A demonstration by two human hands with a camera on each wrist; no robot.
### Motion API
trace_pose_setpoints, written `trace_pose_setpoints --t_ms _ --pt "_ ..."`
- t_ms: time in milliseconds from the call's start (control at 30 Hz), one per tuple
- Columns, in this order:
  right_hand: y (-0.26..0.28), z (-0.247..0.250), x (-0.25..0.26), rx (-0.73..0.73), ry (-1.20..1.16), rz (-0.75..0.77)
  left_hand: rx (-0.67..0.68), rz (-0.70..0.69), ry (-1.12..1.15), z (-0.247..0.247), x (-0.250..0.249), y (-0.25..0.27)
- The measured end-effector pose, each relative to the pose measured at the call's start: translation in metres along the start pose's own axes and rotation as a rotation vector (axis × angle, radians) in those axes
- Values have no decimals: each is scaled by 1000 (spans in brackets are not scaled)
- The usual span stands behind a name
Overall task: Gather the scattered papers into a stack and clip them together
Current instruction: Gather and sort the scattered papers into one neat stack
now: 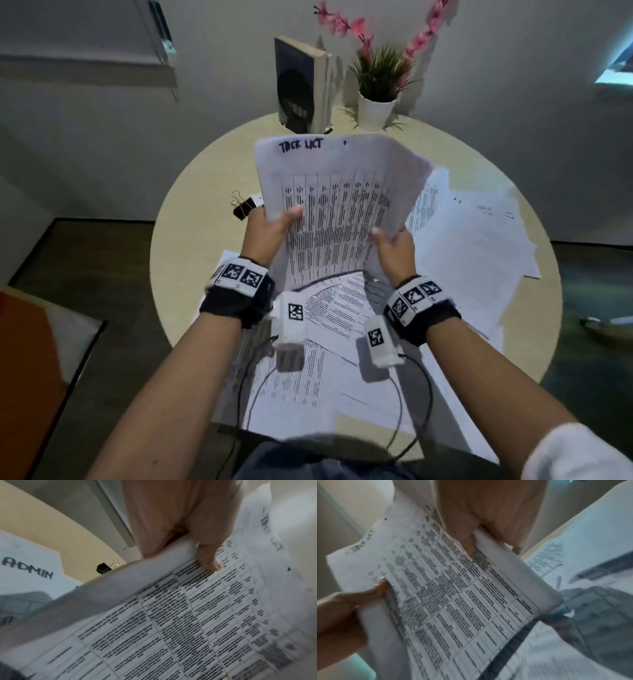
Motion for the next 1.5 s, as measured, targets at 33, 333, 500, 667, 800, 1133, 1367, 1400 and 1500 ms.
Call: trace_pose_setpoints --t_ms 33,333,500,667,800,1133,1367,1400,1500 --pt "-16 2 4 -15 51 31 -22 35 47 2 4 -7" --pt "-117 6 -50 29 377 -174 -4 735 -317 6 138 -43" --pt "-122 -39 -95 301 448 -342 184 711 -502 -29 143 -56" --pt "-142 -40 -75 390 602 -134 324 537 -1023 -12 138 -43" --pt "-148 -23 -71 535 814 -104 -32 647 -1065 41 134 -28" --pt "-71 -51 -75 855 439 -257 74 274 -599 49 103 -48" --pt "-41 -60 -86 609 552 -191 -350 710 -755 105 131 -6" --pt "-36 -56 -87 544 514 -216 -405 771 -788 111 130 7" --pt "-3 -57 -95 427 349 -374 -280 839 -821 102 135 31"
Point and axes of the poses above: each hand's wrist, its own y-axis away from the middle knuckle, its own z-axis out of the back of the hand, x = y × z, the point moved 7 cm from there along -y, towards the middle knuckle, and after that the axes turned 5 degrees about z, right-handed, at the moved point
